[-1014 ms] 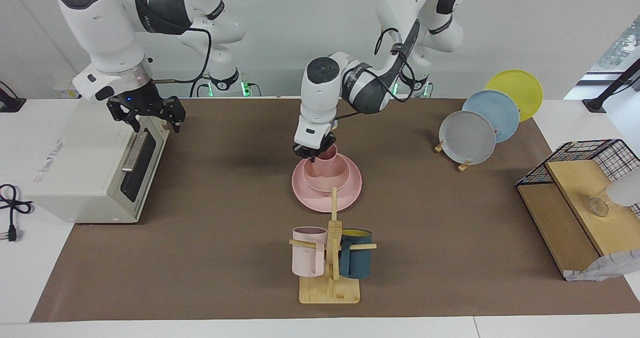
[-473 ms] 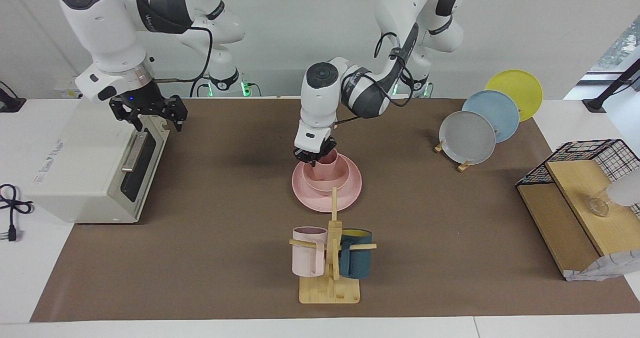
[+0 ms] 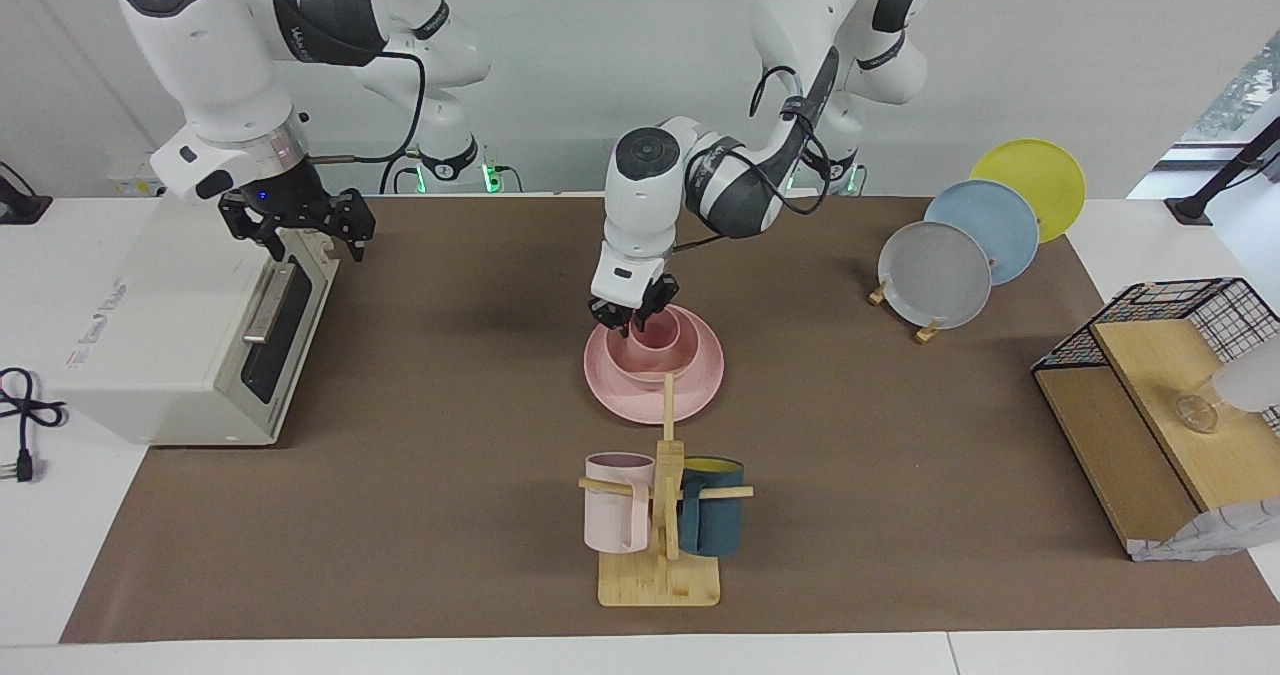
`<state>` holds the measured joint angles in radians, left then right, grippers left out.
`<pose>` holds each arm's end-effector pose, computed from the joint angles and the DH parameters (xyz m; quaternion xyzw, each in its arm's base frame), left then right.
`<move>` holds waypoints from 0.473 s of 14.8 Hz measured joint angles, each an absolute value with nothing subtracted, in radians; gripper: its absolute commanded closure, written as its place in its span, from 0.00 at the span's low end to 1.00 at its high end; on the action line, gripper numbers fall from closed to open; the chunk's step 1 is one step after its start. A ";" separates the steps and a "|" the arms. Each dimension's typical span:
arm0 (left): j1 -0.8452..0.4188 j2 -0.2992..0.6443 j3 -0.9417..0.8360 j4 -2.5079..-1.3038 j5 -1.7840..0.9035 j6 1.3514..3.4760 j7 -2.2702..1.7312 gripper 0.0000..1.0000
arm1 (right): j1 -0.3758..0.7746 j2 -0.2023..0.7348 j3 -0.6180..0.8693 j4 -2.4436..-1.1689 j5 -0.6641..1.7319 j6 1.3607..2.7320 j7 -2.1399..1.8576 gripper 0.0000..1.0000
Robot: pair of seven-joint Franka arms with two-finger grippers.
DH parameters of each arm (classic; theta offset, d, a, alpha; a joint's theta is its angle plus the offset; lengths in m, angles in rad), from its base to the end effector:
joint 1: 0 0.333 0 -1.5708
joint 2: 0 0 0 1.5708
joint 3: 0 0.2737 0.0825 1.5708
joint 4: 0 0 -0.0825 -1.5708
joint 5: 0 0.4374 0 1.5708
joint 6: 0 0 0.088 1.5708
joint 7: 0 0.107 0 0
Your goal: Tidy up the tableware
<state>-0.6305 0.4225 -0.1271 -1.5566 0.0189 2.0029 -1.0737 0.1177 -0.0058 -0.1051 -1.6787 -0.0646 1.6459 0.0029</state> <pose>0.5241 -0.4822 0.3481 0.9870 0.1594 -0.0054 0.0213 0.6096 0.0011 0.5355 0.9994 0.0077 -0.0133 0.0320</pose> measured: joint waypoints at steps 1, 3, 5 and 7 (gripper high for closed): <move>-0.608 0.405 -0.125 -1.549 0.019 1.976 -1.048 0.00 | 0.118 -0.007 -0.105 -1.679 -0.065 1.646 0.003 0.00; -0.542 0.344 -0.124 -1.537 0.019 1.910 -0.991 0.00 | 0.118 -0.010 -0.105 -1.679 -0.065 1.646 0.003 0.00; -0.474 0.267 -0.121 -1.535 0.019 1.833 -0.932 0.00 | 0.118 -0.013 -0.105 -1.679 -0.065 1.646 0.003 0.00; -0.395 0.192 -0.118 -1.534 0.019 1.746 -0.836 0.00 | 0.117 -0.014 -0.106 -1.679 -0.065 1.646 0.003 0.00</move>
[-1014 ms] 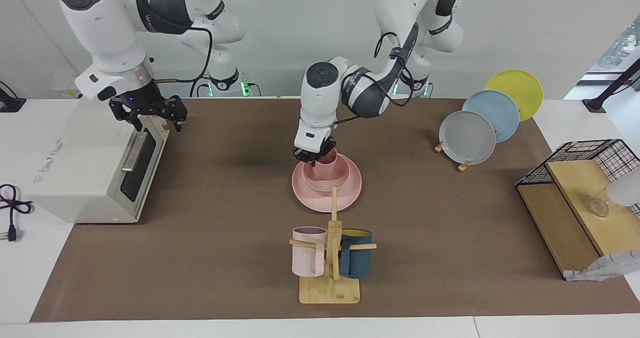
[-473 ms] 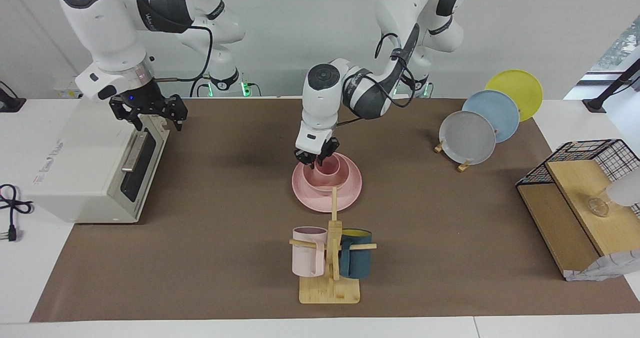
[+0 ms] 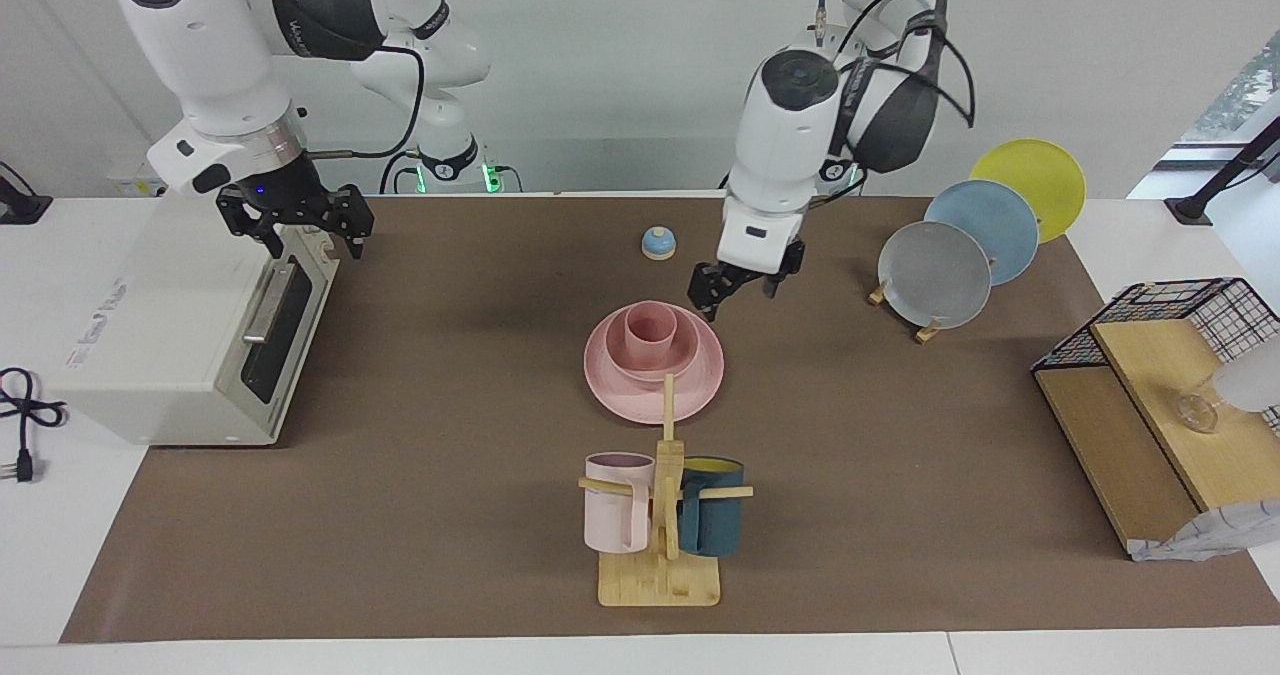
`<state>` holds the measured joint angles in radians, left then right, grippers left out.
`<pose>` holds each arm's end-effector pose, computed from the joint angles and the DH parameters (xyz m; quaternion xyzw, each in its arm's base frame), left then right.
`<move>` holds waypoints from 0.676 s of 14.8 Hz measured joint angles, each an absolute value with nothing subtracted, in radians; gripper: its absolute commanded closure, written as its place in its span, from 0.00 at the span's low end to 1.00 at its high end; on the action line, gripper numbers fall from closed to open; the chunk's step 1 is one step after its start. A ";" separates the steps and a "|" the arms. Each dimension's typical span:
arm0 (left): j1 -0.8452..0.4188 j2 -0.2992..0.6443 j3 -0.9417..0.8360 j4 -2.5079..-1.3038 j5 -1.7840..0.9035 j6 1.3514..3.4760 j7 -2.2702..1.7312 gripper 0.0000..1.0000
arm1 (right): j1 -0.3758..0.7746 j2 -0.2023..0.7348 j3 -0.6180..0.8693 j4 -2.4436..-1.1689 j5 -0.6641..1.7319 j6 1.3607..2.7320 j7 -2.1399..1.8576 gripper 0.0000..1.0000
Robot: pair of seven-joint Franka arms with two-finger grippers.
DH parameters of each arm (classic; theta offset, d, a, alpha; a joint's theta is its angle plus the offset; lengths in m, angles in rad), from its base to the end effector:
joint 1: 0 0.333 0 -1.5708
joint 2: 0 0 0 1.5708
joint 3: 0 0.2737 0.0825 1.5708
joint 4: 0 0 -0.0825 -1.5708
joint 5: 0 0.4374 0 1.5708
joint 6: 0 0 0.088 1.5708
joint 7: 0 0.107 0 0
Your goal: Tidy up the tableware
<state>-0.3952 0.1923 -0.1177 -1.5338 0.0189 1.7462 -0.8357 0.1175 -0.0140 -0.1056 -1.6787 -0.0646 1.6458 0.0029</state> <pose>0.5855 -0.3219 0.4953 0.9870 0.1603 0.0072 0.0082 0.6079 0.0005 0.5405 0.9994 0.0072 -0.0092 0.0315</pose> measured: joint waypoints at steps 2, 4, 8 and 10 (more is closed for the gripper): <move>-0.295 0.122 -0.115 -1.533 0.019 1.649 -0.675 0.00 | 0.109 -0.014 -0.107 -1.679 -0.065 1.645 0.003 0.00; -0.176 0.056 -0.111 -1.534 0.019 1.565 -0.469 0.00 | 0.086 -0.014 -0.107 -1.680 -0.065 1.645 0.003 0.00; -0.009 -0.021 -0.107 -1.556 0.017 1.486 -0.181 0.00 | 0.033 -0.014 -0.079 -1.683 -0.064 1.631 -0.007 0.00; 0.002 -0.039 -0.109 -1.595 0.017 1.494 -0.157 0.00 | 0.007 -0.015 -0.041 -1.683 -0.064 1.613 -0.007 0.00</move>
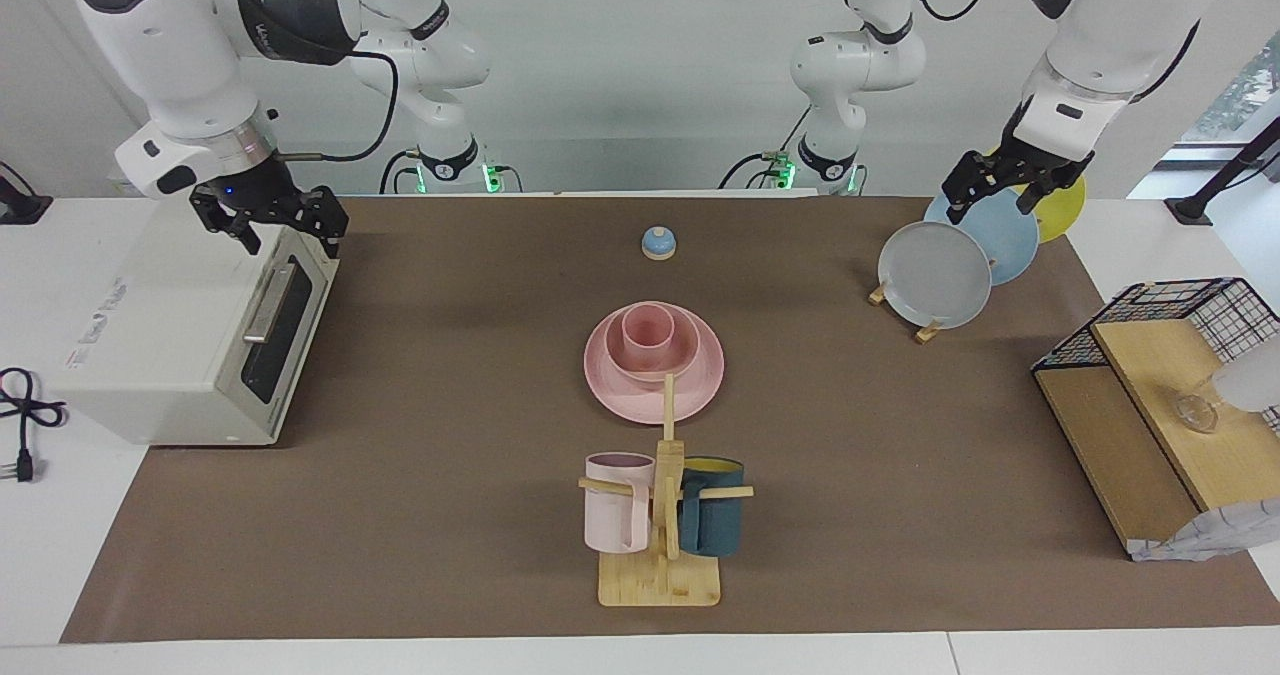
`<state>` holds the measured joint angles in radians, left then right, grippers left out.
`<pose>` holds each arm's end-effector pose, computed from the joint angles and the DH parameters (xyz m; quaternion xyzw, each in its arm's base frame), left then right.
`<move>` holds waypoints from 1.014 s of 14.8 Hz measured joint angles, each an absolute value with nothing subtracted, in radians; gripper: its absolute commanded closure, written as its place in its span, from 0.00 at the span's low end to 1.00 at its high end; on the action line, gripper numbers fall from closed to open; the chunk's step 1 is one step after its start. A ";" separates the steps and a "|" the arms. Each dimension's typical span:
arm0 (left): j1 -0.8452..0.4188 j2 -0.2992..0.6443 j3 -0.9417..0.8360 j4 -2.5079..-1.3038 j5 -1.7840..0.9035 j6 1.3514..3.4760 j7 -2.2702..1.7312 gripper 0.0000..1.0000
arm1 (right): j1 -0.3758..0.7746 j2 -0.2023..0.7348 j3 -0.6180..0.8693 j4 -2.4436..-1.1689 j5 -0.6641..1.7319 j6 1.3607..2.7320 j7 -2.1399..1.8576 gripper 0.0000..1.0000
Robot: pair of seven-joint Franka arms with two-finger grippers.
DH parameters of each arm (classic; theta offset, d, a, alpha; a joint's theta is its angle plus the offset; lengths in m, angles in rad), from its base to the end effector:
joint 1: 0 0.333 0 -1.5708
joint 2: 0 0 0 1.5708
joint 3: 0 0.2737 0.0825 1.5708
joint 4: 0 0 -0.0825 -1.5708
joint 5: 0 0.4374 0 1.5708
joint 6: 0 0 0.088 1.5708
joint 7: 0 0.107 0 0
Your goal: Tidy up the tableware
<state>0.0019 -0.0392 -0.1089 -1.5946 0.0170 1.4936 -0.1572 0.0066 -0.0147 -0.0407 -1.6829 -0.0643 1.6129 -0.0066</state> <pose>0.5858 -0.0620 0.5866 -0.9991 -0.0256 0.0293 0.0146 0.6032 -0.0273 0.5360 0.9990 -0.0115 -0.0283 0.0312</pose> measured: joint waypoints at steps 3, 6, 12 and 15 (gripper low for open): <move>0.002 -0.047 -0.120 -1.617 0.010 1.519 -0.156 0.00 | -0.001 -0.015 -0.032 -1.683 -0.064 1.604 -0.007 0.00; 0.002 -0.048 -0.120 -1.605 -0.027 1.536 -0.156 0.00 | -0.009 -0.015 -0.031 -1.683 -0.064 1.604 -0.007 0.00; -0.068 -0.040 -0.056 -1.575 -0.033 1.537 -0.156 0.00 | -0.011 -0.017 -0.031 -1.683 -0.064 1.604 -0.007 0.00; -0.069 -0.038 -0.056 -1.576 -0.033 1.534 -0.153 0.00 | -0.011 -0.017 -0.030 -1.683 -0.064 1.604 -0.007 0.00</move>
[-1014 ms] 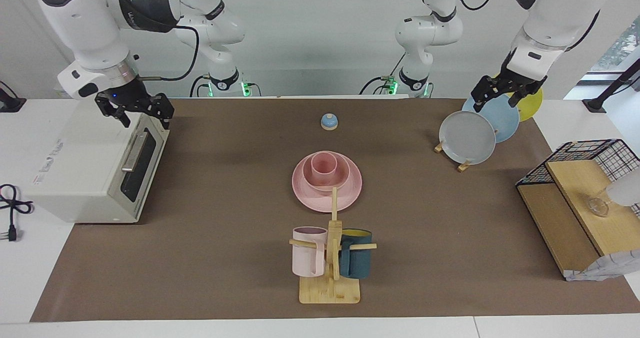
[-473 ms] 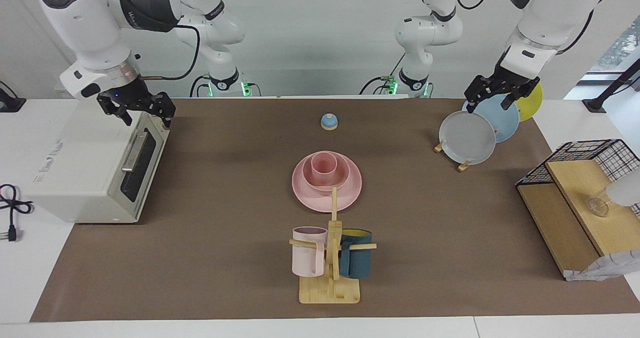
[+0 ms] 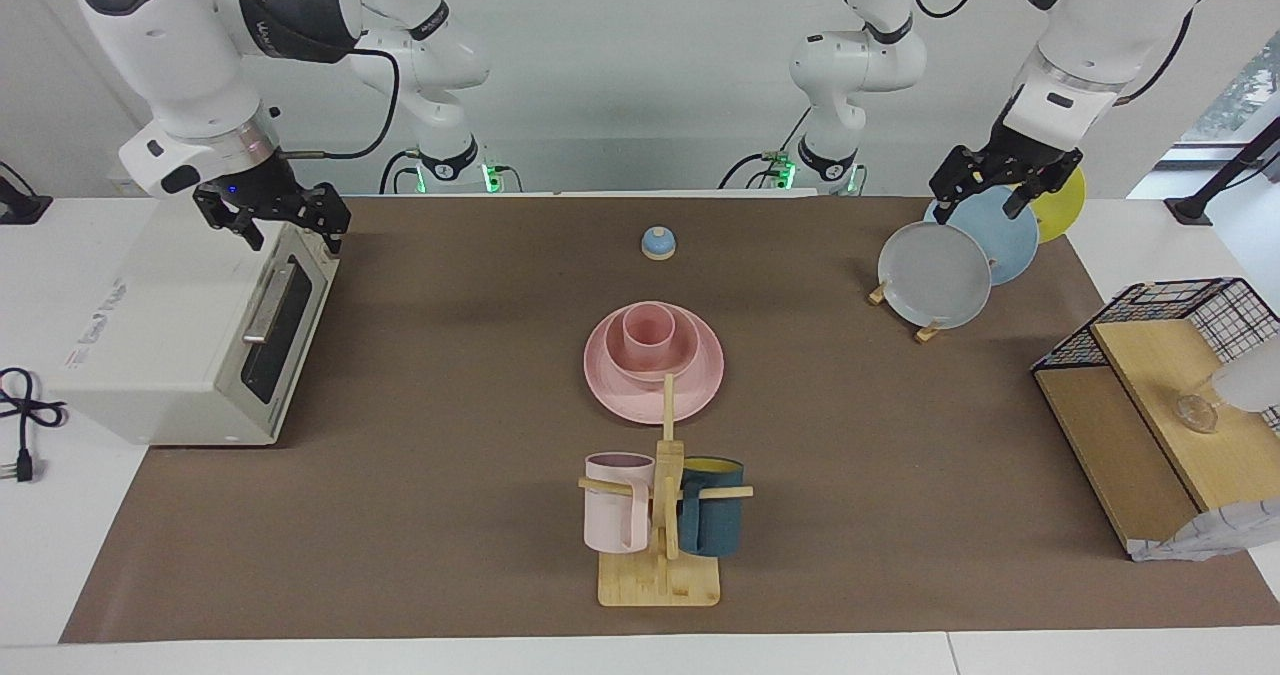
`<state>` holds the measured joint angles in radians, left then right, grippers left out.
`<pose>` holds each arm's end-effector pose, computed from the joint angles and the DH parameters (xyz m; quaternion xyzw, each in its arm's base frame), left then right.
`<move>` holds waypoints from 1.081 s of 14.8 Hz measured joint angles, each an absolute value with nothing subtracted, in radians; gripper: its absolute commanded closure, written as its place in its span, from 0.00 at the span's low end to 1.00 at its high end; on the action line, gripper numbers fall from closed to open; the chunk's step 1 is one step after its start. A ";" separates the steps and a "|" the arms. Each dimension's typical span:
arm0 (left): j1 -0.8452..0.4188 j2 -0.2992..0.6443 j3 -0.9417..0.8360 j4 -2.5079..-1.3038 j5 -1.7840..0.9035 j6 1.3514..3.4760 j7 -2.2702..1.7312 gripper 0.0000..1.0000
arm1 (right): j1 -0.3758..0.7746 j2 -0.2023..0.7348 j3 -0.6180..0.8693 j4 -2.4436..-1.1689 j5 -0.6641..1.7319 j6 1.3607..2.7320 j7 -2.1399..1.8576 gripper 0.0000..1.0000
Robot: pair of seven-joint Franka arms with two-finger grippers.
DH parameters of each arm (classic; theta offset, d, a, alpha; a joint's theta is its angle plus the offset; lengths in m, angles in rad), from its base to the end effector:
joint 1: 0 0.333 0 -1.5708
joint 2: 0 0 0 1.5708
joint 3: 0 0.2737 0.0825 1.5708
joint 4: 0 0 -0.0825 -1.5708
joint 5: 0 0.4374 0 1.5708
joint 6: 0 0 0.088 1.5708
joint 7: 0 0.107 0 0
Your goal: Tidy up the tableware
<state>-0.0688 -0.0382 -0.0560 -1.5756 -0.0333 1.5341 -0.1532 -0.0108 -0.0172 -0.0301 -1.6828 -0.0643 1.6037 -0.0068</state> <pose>0.5889 -0.0781 0.5994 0.9998 0.0136 -0.0038 0.0152 0.6015 -0.0314 0.5368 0.9989 -0.0150 -0.0317 0.0311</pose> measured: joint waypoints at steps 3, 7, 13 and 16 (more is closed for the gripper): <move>-0.069 -0.036 -0.056 -1.578 -0.033 1.517 -0.150 0.00 | -0.011 -0.017 -0.030 -1.683 -0.064 1.604 -0.007 0.00; -0.068 -0.035 -0.055 -1.578 -0.033 1.512 -0.145 0.00 | -0.011 -0.017 -0.030 -1.683 -0.064 1.604 -0.007 0.00; -0.068 -0.035 -0.057 -1.579 -0.033 1.512 -0.142 0.00 | -0.011 -0.017 -0.030 -1.683 -0.064 1.604 -0.007 0.00; -0.068 -0.034 -0.058 -1.579 -0.033 1.513 -0.142 0.00 | -0.011 -0.017 -0.030 -1.683 -0.064 1.604 -0.007 0.00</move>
<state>-0.0678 -0.0344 -0.0576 -1.5788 -0.0331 1.5126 -0.1424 -0.0108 -0.0173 -0.0296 -1.6828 -0.0643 1.6037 -0.0068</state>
